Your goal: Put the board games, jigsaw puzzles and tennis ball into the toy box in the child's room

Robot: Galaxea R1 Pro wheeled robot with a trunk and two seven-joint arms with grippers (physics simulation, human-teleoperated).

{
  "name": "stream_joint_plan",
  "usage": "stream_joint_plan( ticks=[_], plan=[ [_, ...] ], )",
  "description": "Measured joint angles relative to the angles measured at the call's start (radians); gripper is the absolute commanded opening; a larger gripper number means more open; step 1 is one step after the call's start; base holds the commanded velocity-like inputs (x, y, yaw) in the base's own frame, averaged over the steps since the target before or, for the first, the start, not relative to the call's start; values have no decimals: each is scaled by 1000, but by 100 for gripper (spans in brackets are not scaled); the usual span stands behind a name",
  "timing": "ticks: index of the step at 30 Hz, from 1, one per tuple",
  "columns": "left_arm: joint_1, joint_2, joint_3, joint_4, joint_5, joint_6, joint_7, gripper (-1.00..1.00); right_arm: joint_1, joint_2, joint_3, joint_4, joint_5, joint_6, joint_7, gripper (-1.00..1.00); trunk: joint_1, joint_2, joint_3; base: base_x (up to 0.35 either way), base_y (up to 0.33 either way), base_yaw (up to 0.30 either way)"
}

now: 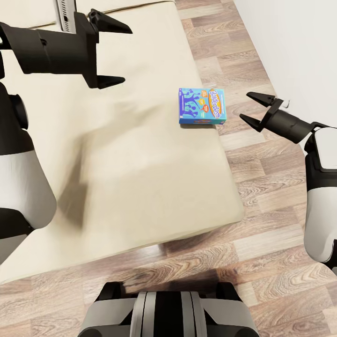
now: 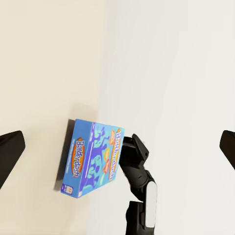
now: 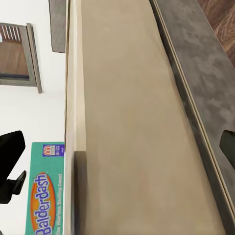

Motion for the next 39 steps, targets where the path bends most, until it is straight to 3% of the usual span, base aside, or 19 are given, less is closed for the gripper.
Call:
stream_joint_plan(
  ticks=[14, 39],
  plan=[
    [-24, -34, -11, 5, 0, -3, 5, 100, 2, -1, 7, 0, 2, 0, 4, 100, 0, 0, 0, 0, 0, 28],
    [-27, -38, -12, 7, 0, -3, 4, 100, 50, 1, 9, -8, 3, 0, 5, 100, 0, 0, 0, 0, 0, 22]
  ],
)
